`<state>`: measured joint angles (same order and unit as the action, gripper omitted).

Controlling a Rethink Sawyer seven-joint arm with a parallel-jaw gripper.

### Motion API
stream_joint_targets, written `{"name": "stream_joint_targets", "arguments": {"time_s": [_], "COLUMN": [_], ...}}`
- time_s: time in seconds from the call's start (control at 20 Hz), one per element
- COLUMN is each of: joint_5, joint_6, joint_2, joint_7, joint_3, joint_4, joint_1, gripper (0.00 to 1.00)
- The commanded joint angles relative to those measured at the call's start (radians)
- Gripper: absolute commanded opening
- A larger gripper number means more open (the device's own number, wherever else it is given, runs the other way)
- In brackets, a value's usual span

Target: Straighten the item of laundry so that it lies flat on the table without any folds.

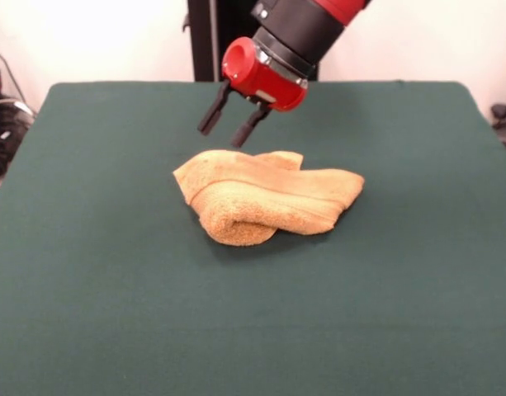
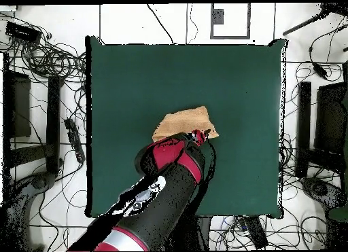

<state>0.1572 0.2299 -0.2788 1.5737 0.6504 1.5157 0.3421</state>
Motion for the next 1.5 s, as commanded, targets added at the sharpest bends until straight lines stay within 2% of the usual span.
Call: {"name": "stream_joint_targets", "arguments": {"time_s": [0.05, 0.5, 0.7, 0.9, 1.5], "joint_5": [-0.041, -0.069, -0.105, -0.11, -0.113], "joint_6": [0.03, 0.007, 0.102, 0.179, 0.175], "joint_2": [0.031, 0.046, 0.019, -0.005, 0.005], "joint_7": [0.192, 0.21, 0.192, 0.159, 0.168], "joint_3": [-0.072, -0.143, -0.216, -0.239, -0.256], "joint_4": [-0.045, -0.026, 0.004, 0.005, 0.001], "joint_1": [0.025, -0.027, -0.075, -0.088, -0.094], "gripper": [1.0, 1.0, 1.0, 1.0, 1.0]}}
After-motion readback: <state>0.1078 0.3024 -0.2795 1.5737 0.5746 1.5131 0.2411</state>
